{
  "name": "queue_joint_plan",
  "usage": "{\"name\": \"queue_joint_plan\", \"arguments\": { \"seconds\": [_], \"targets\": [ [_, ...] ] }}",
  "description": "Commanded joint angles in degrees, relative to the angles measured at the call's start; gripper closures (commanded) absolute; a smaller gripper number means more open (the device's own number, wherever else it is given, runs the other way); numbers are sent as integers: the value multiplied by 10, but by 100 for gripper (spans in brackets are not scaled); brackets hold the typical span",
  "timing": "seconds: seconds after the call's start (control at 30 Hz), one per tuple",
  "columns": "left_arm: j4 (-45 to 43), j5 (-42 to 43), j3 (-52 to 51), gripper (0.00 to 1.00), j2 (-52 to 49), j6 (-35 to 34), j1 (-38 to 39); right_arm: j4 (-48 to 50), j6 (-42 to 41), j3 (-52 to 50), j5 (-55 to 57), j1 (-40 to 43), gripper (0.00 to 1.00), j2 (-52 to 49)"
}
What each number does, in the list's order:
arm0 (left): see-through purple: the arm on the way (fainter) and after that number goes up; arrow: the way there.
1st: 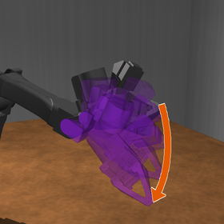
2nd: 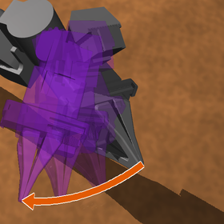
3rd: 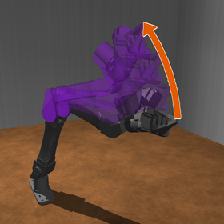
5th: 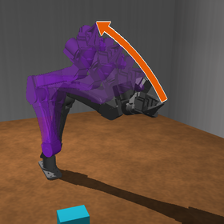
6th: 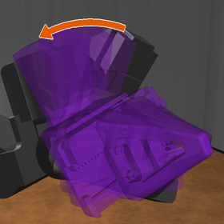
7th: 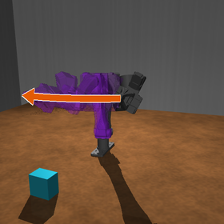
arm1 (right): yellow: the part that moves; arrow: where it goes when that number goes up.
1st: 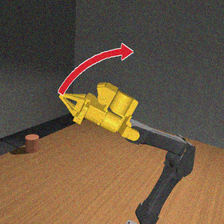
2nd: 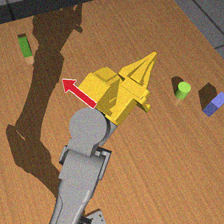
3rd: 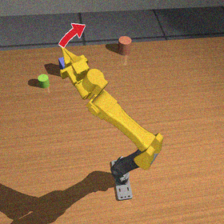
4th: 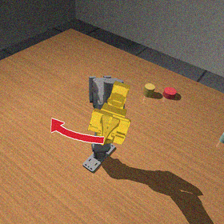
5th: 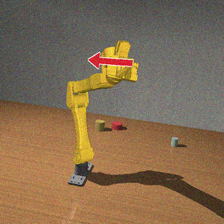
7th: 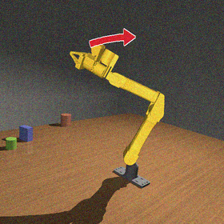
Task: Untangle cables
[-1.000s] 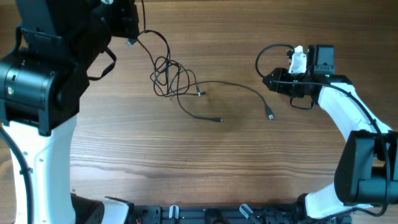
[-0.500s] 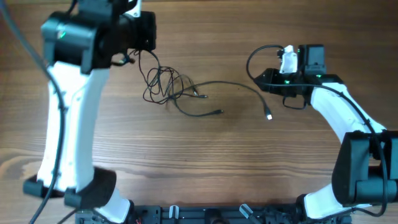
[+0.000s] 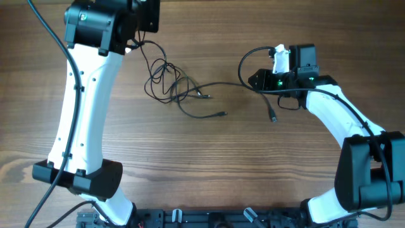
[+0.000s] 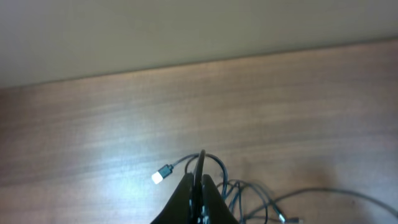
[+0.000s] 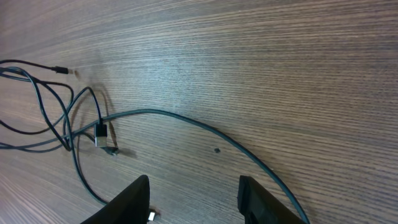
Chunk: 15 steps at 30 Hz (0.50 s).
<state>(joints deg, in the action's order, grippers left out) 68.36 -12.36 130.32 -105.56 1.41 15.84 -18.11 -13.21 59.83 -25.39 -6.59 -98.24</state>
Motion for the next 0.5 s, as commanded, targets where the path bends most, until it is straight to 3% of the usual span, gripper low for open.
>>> {"name": "queue_joint_plan", "arguments": {
  "seconds": [0.0, 0.17, 0.3, 0.47],
  "targets": [
    [-64, 14, -5, 96, 9, -33, 0, 3, -4, 7, 10, 0, 52, 11],
    [-180, 14, -17, 95, 8, -40, -4, -8, -8, 7, 10, 0, 52, 11],
    [-183, 21, -42, 95, 14, -40, -31, -12, -9, 7, 10, 0, 52, 13],
    [-299, 68, -266, 92, 91, -39, -63, -30, -2, 7, 37, 0, 51, 29]
  ]
}}
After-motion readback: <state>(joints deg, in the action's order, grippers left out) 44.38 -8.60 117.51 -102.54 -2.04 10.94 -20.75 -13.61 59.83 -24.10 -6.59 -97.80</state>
